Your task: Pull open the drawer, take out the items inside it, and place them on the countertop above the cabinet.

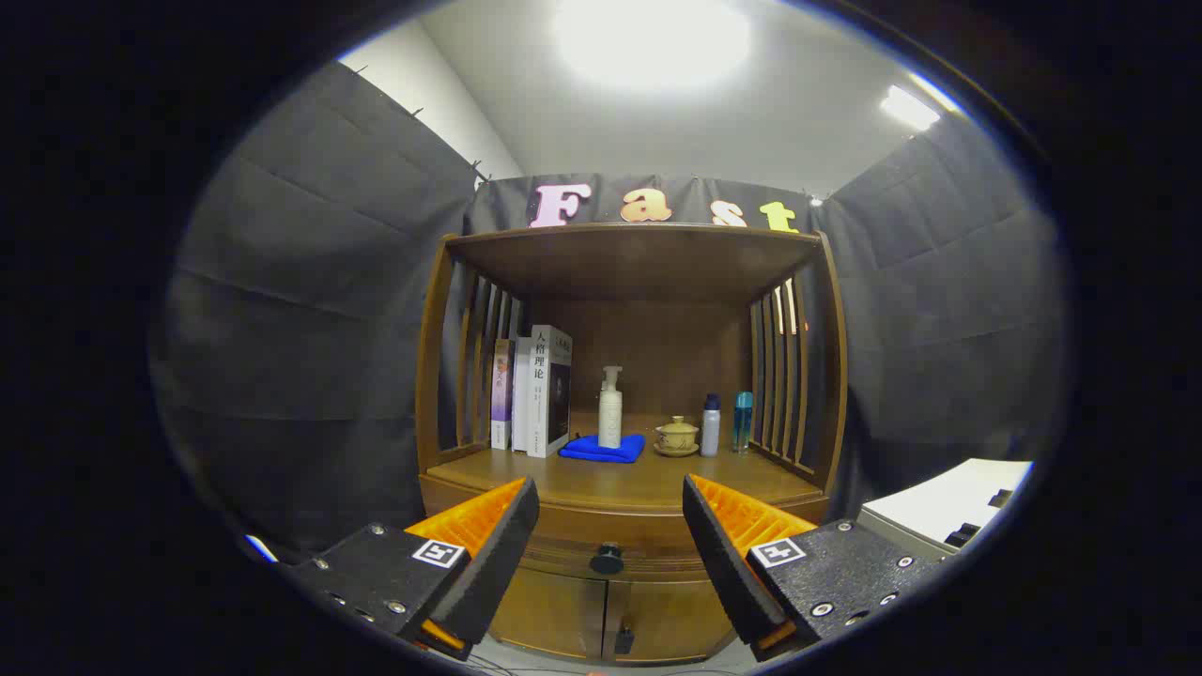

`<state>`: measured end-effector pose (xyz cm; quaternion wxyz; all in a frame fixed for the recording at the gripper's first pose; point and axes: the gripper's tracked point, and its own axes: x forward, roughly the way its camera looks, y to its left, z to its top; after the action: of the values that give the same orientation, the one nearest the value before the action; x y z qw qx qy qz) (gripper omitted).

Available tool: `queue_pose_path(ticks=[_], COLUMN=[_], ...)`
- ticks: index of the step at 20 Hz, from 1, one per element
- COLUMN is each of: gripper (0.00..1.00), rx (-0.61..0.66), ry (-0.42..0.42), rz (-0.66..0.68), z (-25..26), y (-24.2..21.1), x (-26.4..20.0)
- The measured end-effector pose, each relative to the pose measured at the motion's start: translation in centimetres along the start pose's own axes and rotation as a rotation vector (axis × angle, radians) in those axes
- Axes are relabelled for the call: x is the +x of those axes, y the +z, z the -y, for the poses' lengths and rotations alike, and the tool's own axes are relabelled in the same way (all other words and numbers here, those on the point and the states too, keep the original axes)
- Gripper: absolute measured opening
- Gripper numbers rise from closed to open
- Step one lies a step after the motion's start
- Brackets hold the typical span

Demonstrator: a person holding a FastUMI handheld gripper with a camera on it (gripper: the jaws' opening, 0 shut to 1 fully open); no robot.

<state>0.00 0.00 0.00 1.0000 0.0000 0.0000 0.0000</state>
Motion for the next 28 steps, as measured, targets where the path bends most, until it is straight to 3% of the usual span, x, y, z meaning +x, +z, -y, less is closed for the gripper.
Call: queue_pose_path(ticks=[11, 28], gripper=[0.95, 0.95], rx=[0.014, 0.065], ry=[-0.048, -0.133], rz=[-0.035, -0.092], z=[0.5, 3.4], y=[-0.5, -4.7], x=[0.1, 5.3])
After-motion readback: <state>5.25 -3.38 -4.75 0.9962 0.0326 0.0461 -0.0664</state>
